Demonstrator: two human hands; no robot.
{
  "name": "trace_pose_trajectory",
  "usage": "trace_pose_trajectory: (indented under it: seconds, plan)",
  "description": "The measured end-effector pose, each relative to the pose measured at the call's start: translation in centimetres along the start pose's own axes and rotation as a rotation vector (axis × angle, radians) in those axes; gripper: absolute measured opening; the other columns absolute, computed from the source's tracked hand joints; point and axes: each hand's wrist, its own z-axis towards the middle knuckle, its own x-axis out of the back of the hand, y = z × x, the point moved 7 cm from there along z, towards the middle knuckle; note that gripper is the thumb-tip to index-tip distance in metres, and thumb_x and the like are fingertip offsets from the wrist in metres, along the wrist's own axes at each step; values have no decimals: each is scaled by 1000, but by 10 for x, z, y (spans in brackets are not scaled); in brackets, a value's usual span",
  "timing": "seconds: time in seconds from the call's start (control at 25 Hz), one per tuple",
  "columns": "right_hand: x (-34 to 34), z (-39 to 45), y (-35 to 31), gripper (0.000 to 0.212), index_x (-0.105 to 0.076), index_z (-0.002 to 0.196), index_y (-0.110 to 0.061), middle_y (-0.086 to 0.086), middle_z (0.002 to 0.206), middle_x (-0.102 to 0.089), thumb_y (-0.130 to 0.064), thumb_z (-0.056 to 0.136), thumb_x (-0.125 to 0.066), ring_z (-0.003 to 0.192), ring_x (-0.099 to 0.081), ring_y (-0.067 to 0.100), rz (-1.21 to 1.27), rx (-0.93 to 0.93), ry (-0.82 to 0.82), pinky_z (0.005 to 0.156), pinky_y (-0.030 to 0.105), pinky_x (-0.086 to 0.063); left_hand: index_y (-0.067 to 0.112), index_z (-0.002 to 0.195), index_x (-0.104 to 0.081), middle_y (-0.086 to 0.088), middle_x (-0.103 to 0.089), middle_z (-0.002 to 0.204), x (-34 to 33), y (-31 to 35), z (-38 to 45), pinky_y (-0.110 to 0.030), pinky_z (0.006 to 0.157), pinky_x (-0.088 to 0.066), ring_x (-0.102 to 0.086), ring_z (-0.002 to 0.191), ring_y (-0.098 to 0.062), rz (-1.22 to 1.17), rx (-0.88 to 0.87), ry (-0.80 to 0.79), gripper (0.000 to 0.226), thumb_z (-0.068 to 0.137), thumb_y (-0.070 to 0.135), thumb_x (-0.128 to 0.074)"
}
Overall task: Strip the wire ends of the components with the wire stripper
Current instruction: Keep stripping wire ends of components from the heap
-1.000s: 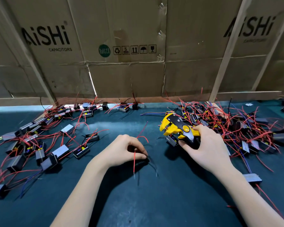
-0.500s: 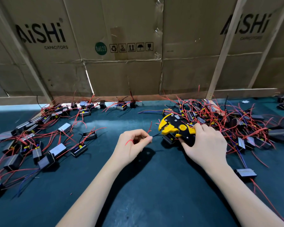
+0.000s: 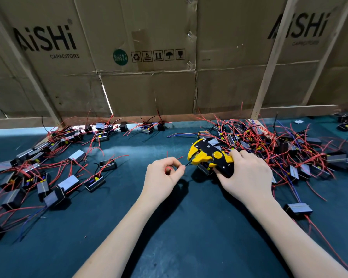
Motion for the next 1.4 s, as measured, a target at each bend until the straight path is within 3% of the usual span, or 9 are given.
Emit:
trace_pose_trajectory:
  seconds: [0.24, 0.4, 0.48, 0.56, 0.72, 0.84, 1.08, 1.2, 1.4]
  plan:
    - [-1, 2, 3, 41, -63, 74, -17, 2, 66, -63, -53, 63, -79, 65, -64, 30, -3, -15, -50, 53, 26, -29, 8, 70, -63, -3, -35, 51, -1, -3, 1, -18, 52, -26, -25, 52, -13, 0, -15, -16, 19, 88, 13, -69]
    - [-4, 3, 7, 38, -68, 71, -15, 8, 61, -64, -48, 61, -84, 60, -63, 34, -6, -44, -53, 53, 27, -29, 12, 73, -65, -2, -43, 53, -2, -8, 2, -17, 53, -28, -29, 52, -11, 16, -7, -36, 16, 88, 18, -70]
    - [-8, 3, 7, 43, -66, 81, -13, 7, 71, -64, -51, 65, -80, 69, -63, 33, -8, -31, -52, 56, 31, -37, 16, 81, -63, 5, -49, 58, -4, -10, 2, -13, 57, -35, -38, 53, -8, -40, 1, -130, 11, 86, 18, -73]
    - [-8, 3, 12, 50, -65, 87, -8, 9, 78, -63, -51, 66, -79, 74, -62, 34, 7, -33, -7, 63, 37, -44, 17, 95, -58, 7, -58, 77, -9, -11, 0, -17, 68, -43, -50, 67, -9, -150, 22, -329, 26, 80, 17, -79]
    - [-7, 1, 21, 52, -64, 87, -8, 8, 76, -62, -54, 67, -78, 71, -62, 33, 39, -90, 50, 62, 37, -45, 25, 99, -58, 16, -55, 89, 5, -8, -1, -20, 72, -41, -47, 74, -9, -60, -28, -511, 43, 67, 33, -87]
    - [-10, 1, 23, 53, -65, 89, -9, 8, 78, -63, -56, 67, -76, 74, -62, 33, 47, -98, 33, 64, 37, -46, 21, 93, -63, 8, -56, 82, 17, -5, -1, -21, 63, -41, -43, 63, -13, -149, -13, -571, 33, 70, 24, -87]
    - [-11, 2, 26, 54, -65, 93, -8, 8, 81, -64, -55, 69, -76, 77, -63, 34, 80, -116, 2, 67, 37, -45, 8, 81, -73, -8, -71, 74, 11, -4, -7, -24, 64, -52, -63, 65, -16, -196, 34, -684, 6, 80, 8, -78]
    - [-10, 2, 27, 53, -66, 95, -10, 7, 83, -65, -55, 70, -75, 80, -63, 34, 106, -130, -7, 69, 38, -45, 13, 80, -74, -8, -72, 73, 7, -6, -6, -21, 64, -52, -67, 67, -16, -202, 56, -630, 5, 83, 9, -77]
    - [-2, 2, 28, 46, -63, 86, -13, 4, 78, -61, -53, 70, -77, 77, -61, 32, 196, -173, 56, 66, 37, -45, 14, 77, -70, -1, -69, 64, 10, -15, 6, -15, 56, -45, -62, 55, -12, -79, 50, -313, 11, 88, 13, -71]
